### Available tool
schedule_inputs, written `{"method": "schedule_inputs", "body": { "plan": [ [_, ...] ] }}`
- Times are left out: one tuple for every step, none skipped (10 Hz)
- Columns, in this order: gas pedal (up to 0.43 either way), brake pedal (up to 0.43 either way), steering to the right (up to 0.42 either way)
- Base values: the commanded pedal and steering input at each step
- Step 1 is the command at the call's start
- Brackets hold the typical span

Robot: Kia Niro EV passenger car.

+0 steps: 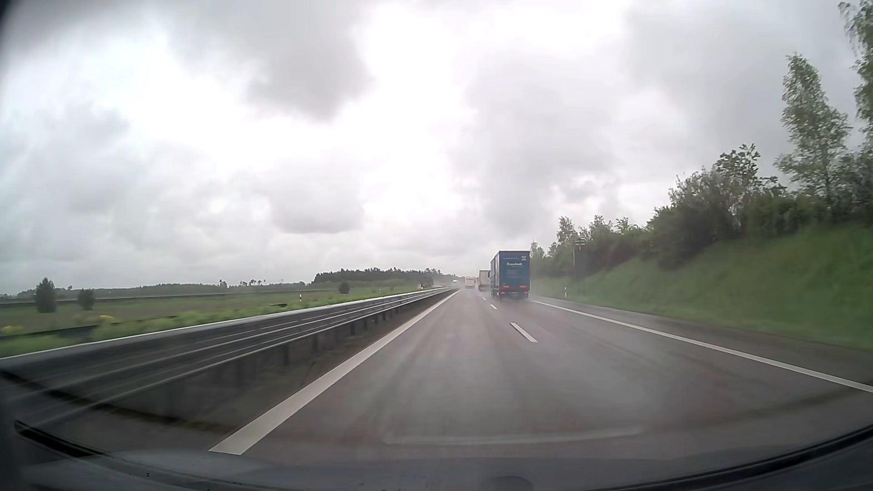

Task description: Follow the waypoints while adhering to traffic rules and regulations

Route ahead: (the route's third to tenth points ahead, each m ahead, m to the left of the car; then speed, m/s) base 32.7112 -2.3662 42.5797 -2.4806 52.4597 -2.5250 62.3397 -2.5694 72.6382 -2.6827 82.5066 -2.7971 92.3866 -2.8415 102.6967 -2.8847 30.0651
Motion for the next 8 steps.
{"method": "schedule_inputs", "body": {
  "plan": [
    [0.240,0.000,-0.001],
    [0.240,0.000,-0.001],
    [0.240,0.000,-0.001],
    [0.240,0.000,-0.001],
    [0.240,0.000,0.000],
    [0.240,0.000,0.000],
    [0.240,0.000,-0.001],
    [0.240,0.000,-0.001]
  ]
}}
